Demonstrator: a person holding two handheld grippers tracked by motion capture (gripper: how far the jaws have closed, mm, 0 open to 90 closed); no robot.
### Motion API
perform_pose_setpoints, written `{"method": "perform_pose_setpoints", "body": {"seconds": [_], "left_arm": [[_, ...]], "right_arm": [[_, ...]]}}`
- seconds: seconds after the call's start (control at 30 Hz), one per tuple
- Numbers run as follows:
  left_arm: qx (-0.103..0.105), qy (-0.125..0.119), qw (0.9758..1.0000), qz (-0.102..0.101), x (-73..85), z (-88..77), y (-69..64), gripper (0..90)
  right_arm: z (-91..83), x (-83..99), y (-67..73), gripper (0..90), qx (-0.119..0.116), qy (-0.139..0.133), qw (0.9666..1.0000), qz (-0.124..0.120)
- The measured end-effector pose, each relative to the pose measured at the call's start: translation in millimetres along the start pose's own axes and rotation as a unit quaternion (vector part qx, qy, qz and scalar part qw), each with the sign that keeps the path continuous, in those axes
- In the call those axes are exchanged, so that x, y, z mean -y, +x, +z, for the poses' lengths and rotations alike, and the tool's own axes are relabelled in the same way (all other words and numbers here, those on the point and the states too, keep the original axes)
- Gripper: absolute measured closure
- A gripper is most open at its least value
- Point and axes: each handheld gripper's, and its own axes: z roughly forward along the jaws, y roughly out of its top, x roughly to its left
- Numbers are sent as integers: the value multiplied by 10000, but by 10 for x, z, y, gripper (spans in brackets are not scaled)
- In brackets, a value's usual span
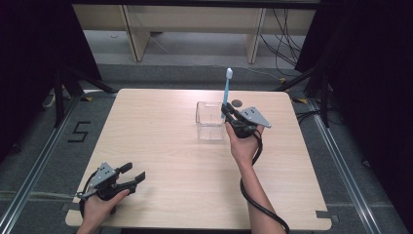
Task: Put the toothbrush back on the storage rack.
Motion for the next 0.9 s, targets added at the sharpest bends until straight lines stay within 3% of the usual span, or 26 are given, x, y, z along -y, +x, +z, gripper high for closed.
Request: {"method": "perform_pose_setpoints", "body": {"seconds": [0.07, 0.2, 0.4, 0.47, 0.53, 0.57, 0.7, 0.77, 0.8, 0.9], "left_arm": [[4, -1, 10000, -11, 1, -1, -2, 288], [4, -1, 10000, -10, 2, -2, -5, 288], [3, 5, 10000, -12, 2, -3, -6, 289], [2, 7, 10000, -11, 3, -3, -7, 288], [-2, 9, 10000, -5, 3, -3, -7, 288], [-1, 6, 10000, -4, 3, -4, -8, 289], [6, 10, 10000, -11, 4, -5, -7, 288], [4, 5, 10000, -16, 4, -6, -8, 288], [4, 5, 10000, -16, 4, -6, -8, 288], [1, 5, 10000, -10, 4, -7, -8, 288]], "right_arm": [[23, 19, -13, 790, -75, -60, 9999, -41], [27, 34, -18, 791, 28, -73, 9999, -76], [35, 65, -32, 790, -39, -24, 10000, -2], [31, 71, -44, 790, 69, 9, 9999, -116], [37, 89, -30, 790, 79, -33, 10000, 11], [48, 94, -55, 790, 43, -29, 9999, -136], [47, 135, -60, 790, 72, 8, 10000, 20], [52, 152, -86, 789, 102, 44, 9999, -94], [42, 155, -71, 790, 94, 97, 9999, 12], [56, 185, -70, 790, 82, 54, 9999, 32]]}}
